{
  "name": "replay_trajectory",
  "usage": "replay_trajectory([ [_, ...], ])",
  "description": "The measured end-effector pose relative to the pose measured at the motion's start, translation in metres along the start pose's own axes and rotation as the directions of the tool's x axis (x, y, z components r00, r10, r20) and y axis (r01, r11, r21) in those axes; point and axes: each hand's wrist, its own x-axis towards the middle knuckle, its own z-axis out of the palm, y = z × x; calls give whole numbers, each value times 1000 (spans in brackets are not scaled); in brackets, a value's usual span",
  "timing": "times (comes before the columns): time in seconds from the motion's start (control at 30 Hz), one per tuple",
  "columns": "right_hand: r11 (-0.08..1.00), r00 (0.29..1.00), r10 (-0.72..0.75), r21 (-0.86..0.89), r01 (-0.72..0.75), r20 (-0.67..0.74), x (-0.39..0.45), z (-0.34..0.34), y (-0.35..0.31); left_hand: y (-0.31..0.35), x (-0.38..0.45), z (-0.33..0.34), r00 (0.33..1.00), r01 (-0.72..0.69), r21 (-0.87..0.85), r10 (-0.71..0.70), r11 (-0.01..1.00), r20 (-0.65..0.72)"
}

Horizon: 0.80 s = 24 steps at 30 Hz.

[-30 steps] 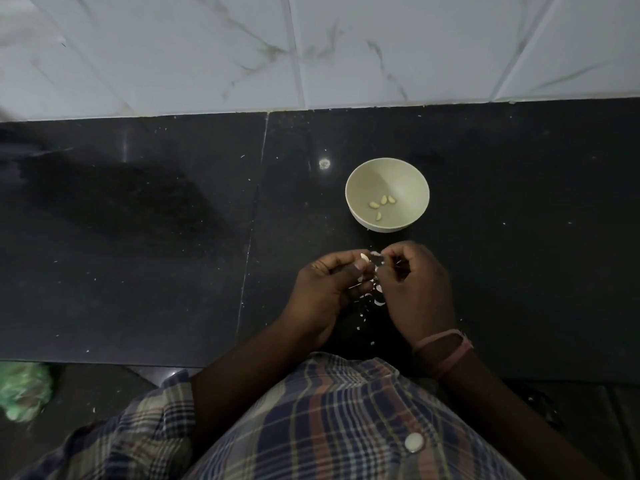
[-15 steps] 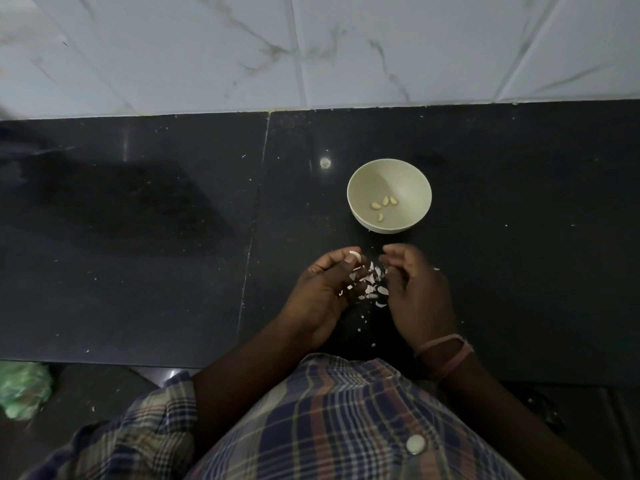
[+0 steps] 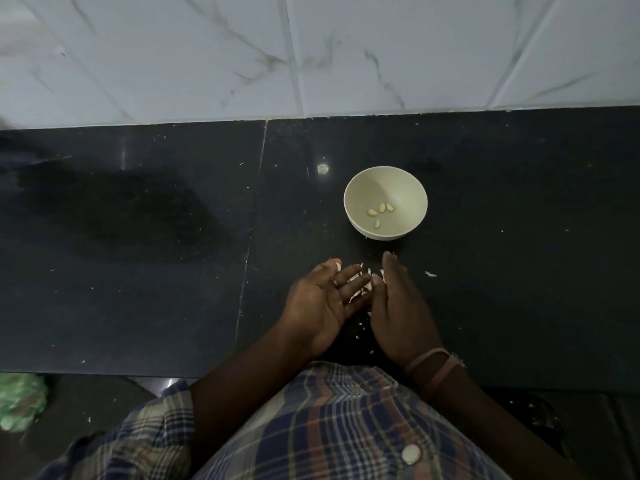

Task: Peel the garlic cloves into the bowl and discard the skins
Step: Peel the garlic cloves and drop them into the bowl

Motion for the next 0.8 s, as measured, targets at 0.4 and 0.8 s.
replay_trajectory([
  [0.4, 978, 977, -209, 0, 210, 44, -5, 8, -12, -3, 2, 0, 1000, -11, 22, 11, 1000, -1],
  [0.8, 983, 983, -171, -51, 175, 65, -5, 13, -9, -4, 2, 5, 999, -32, -34, 31, 999, -40],
])
